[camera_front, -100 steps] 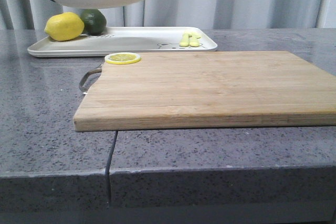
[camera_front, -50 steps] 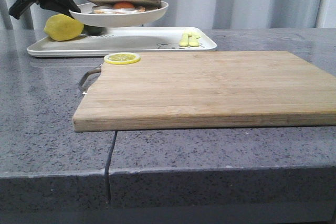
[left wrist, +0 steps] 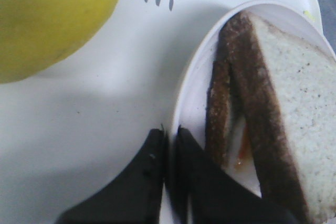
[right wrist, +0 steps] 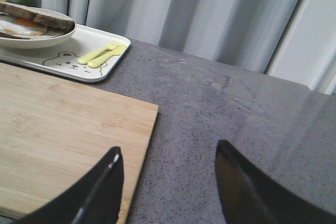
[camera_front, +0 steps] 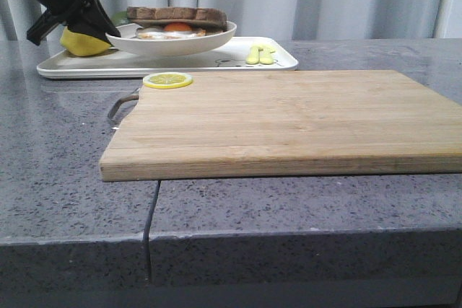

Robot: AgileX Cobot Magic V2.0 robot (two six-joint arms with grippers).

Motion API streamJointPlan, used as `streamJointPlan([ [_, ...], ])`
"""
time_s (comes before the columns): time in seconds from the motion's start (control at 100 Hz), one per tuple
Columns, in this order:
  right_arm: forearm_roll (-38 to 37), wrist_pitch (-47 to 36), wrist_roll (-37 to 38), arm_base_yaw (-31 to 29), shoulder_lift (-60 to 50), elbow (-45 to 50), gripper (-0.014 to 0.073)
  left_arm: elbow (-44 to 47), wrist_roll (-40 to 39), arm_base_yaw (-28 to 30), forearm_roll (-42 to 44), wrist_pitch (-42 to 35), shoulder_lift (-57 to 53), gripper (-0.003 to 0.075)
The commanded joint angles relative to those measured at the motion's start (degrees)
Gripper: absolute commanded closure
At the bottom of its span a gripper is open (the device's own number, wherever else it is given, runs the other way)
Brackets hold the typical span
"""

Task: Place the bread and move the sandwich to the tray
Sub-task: 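Lower the plate onto the tray and open the left gripper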

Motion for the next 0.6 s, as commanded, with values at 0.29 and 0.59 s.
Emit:
streamJointPlan([
  [0.29,-0.9,-3.8,0.0,-0.4,0.5,-1.4,0.0190,-2.3,-1.9,-0.4,-3.5,-2.6,-1.7,0.0740],
  [0.59,-0.9,-3.8,0.0,-0.4,0.5,-1.4,0.0190,-2.3,-1.9,-0.4,-3.9,-3.1,-1.4,0.0740],
])
